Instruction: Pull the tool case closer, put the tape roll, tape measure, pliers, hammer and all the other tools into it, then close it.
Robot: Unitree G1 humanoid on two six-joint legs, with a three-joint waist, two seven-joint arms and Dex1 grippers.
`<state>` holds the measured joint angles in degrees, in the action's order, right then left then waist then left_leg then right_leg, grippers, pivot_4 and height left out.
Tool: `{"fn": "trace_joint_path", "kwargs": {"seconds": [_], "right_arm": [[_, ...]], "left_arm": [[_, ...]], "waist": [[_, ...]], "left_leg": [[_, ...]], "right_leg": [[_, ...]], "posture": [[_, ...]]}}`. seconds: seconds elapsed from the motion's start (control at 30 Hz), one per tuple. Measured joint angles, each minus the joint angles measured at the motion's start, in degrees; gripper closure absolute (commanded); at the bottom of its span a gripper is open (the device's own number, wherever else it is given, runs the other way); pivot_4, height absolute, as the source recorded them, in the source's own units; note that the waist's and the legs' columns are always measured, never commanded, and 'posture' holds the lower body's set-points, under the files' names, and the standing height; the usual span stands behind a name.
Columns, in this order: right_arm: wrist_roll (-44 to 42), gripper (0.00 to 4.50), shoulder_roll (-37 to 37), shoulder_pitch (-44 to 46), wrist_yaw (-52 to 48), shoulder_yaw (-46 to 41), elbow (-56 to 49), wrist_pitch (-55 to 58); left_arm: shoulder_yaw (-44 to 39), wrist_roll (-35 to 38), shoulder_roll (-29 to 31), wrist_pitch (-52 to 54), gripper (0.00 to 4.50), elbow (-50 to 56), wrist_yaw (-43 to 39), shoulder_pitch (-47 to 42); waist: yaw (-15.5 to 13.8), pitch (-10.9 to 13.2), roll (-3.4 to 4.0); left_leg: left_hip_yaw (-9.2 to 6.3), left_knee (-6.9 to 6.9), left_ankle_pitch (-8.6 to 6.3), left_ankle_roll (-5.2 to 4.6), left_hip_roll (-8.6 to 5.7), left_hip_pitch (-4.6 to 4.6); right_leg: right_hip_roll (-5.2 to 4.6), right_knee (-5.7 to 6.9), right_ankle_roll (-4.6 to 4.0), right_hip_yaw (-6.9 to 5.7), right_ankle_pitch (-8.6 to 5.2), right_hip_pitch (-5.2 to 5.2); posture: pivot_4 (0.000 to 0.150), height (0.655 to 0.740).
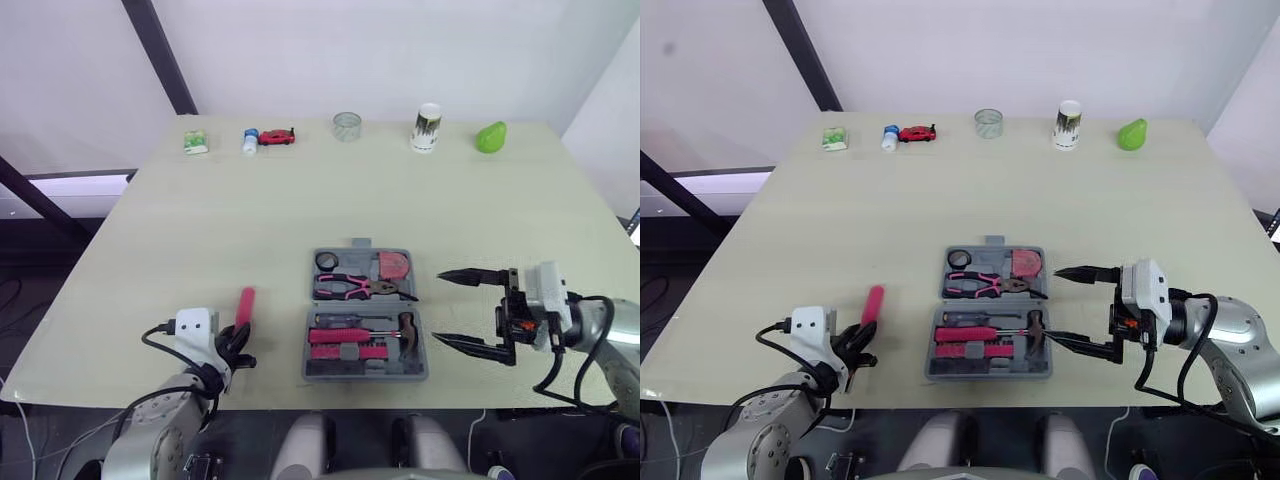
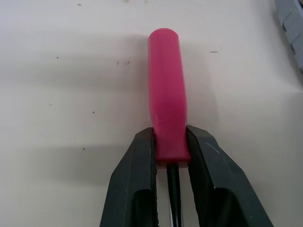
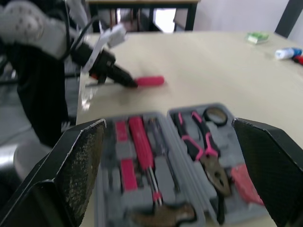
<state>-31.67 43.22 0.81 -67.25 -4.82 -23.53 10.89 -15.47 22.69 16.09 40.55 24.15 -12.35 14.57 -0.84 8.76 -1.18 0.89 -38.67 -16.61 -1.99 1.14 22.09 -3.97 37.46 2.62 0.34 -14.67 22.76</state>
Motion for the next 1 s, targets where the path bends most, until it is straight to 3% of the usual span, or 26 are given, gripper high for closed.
{"fn": "trace_joint_path", "kwargs": {"seconds": [0.07,0.27,0.37,0.57,0.67,0.7,0.73,0.8,0.87,0.97,1.0], "right_arm": [[0.7,0.00,0.1,0.0,-0.9,0.0,0.6,-1.0],[1.0,0.00,0.0,0.0,-1.2,0.0,1.6,-2.1],[1.0,0.00,-0.2,-0.4,-1.0,0.0,1.6,-2.3],[1.0,0.00,-0.3,-2.1,-0.9,0.0,1.6,-2.5],[1.0,0.00,-0.3,-2.0,-0.9,0.0,1.6,-2.6],[1.0,0.00,-0.3,-2.0,-0.9,0.0,1.6,-2.6],[1.0,0.00,-0.3,-2.0,-0.9,0.0,1.6,-2.7],[1.0,0.00,-0.5,-2.0,-0.8,0.0,1.7,-2.7],[1.1,0.00,-0.7,-1.9,-0.7,0.2,1.6,-2.8],[1.1,0.00,-0.8,-1.7,-0.6,0.3,1.7,-2.8],[1.2,0.00,-0.8,-1.3,-0.6,0.4,1.9,-2.8]], "left_arm": [[0.1,-0.1,0.0,-0.5,4.08,-0.6,-0.3,-0.6],[-0.1,0.6,-0.2,-1.0,1.03,-1.2,-0.7,-1.1],[-1.5,2.4,-0.7,0.1,0.22,-1.1,-0.4,-2.1],[-4.7,8.1,7.3,7.8,0.22,4.9,-2.6,-7.7],[-3.5,9.1,15.6,10.2,0.22,5.5,-7.2,-10.8],[-1.1,8.2,22.0,9.9,0.22,4.6,-11.0,-11.4],[1.3,6.1,28.5,7.9,0.22,3.3,-15.9,-11.7],[4.2,3.4,33.5,3.9,0.22,1.6,-21.1,-11.8],[10.1,-1.1,43.0,-5.2,0.22,-3.0,-32.3,-12.2],[14.8,-5.1,47.0,-16.6,0.22,-9.0,-44.1,-14.2],[18.4,-8.0,48.8,-25.0,0.22,-13.5,-50.2,-17.7]], "waist": [[0.0,0.0,0.00],[0.0,0.0,0.00],[0.0,0.0,-0.01],[0.0,0.0,-0.03],[0.1,0.0,-0.01],[0.2,0.1,-0.02],[0.3,0.1,0.03],[0.3,0.2,0.12],[0.2,0.2,0.17],[0.1,0.4,0.33],[-0.1,0.4,0.28]], "left_leg": [[0.00,0.00,0.00,0.00,0.00,-0.01],[0.01,0.00,0.00,0.00,0.01,-0.03],[0.00,0.00,0.00,0.00,0.02,-0.03],[-0.07,-0.06,0.01,0.01,0.03,-0.03],[-0.04,-0.05,0.01,0.02,0.03,-0.08],[-0.04,-0.02,0.01,0.02,0.04,-0.09],[-0.01,0.00,0.01,0.02,0.06,-0.13],[0.15,0.09,0.02,0.03,0.05,-0.21],[0.20,0.14,0.02,0.04,0.07,-0.22],[0.30,0.15,0.02,0.03,0.09,-0.14],[0.25,0.14,0.02,0.04,0.07,-0.10]], "right_leg": [[0.05,0.01,0.01,-0.02,0.00,0.00],[0.10,0.03,0.06,-0.21,0.03,-0.01],[0.11,0.04,0.16,-0.23,0.09,-0.02],[0.33,0.07,0.15,-0.30,0.08,-0.07],[0.39,0.12,0.04,-0.27,0.01,-0.06],[0.48,0.12,0.01,-0.27,-0.01,-0.05],[0.56,0.11,-0.04,-0.22,-0.03,-0.05],[0.55,0.14,-0.05,-0.10,-0.05,-0.03],[0.63,0.07,-0.07,-0.06,-0.06,-0.03],[0.60,0.00,-0.06,0.03,-0.05,0.05],[0.63,0.01,-0.07,-0.05,-0.05,0.06]], "posture": [[0.150,0.7400],[0.150,0.7400],[0.150,0.7400],[0.150,0.7400],[0.150,0.7400],[0.150,0.7400],[0.150,0.7400],[0.150,0.7400],[0.150,0.7400],[0.150,0.7400],[0.150,0.7400]]}}
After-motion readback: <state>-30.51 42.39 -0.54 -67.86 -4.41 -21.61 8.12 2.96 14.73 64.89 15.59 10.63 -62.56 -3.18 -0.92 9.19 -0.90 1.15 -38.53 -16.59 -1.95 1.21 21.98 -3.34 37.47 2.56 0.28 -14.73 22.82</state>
